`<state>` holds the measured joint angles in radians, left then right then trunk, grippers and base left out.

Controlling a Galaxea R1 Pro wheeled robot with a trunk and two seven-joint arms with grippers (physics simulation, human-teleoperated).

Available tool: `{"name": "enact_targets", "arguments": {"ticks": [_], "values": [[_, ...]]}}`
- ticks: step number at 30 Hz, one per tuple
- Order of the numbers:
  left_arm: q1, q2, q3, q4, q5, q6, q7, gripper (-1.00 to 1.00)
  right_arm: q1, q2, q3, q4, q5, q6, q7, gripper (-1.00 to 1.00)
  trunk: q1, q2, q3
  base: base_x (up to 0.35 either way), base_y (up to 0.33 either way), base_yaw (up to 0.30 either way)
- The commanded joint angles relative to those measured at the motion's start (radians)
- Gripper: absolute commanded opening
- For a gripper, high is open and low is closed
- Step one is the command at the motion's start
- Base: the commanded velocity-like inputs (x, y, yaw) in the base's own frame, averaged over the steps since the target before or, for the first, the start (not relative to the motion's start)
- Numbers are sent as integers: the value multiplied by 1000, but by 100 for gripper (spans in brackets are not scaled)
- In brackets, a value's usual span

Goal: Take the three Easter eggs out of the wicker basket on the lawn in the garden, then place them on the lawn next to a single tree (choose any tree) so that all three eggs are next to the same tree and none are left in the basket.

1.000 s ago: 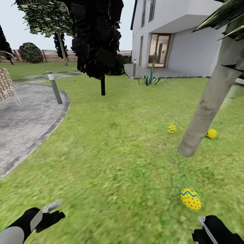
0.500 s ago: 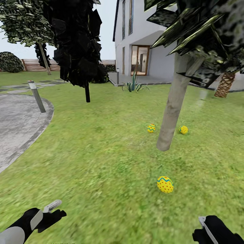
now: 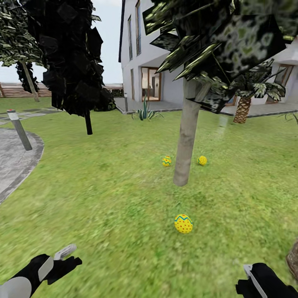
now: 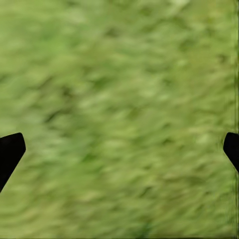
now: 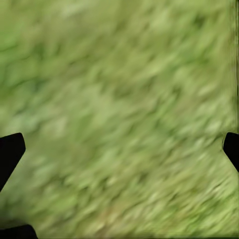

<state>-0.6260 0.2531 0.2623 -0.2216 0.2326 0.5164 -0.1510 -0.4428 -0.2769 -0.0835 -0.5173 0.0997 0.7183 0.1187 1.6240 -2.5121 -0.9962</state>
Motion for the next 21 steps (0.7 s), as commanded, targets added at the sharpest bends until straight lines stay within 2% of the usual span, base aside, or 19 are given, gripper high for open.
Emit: {"name": "enact_targets", "arguments": {"ticks": [1, 15, 21], "values": [[0, 0, 3, 0, 4, 7, -1, 100, -1, 1, -5, -1, 11, 4, 9, 100, -1, 0, 3, 0, 0, -261], [0, -6, 3, 5, 4, 7, -1, 100, -1, 1, -5, -1, 11, 4, 9, 100, -7, 3, 57, 0, 0, -223], [0, -6, 3, 5, 4, 7, -1, 100, -1, 1, -5, -1, 11, 4, 9, 100, -10, 5, 80, -237, 0, -234]]}}
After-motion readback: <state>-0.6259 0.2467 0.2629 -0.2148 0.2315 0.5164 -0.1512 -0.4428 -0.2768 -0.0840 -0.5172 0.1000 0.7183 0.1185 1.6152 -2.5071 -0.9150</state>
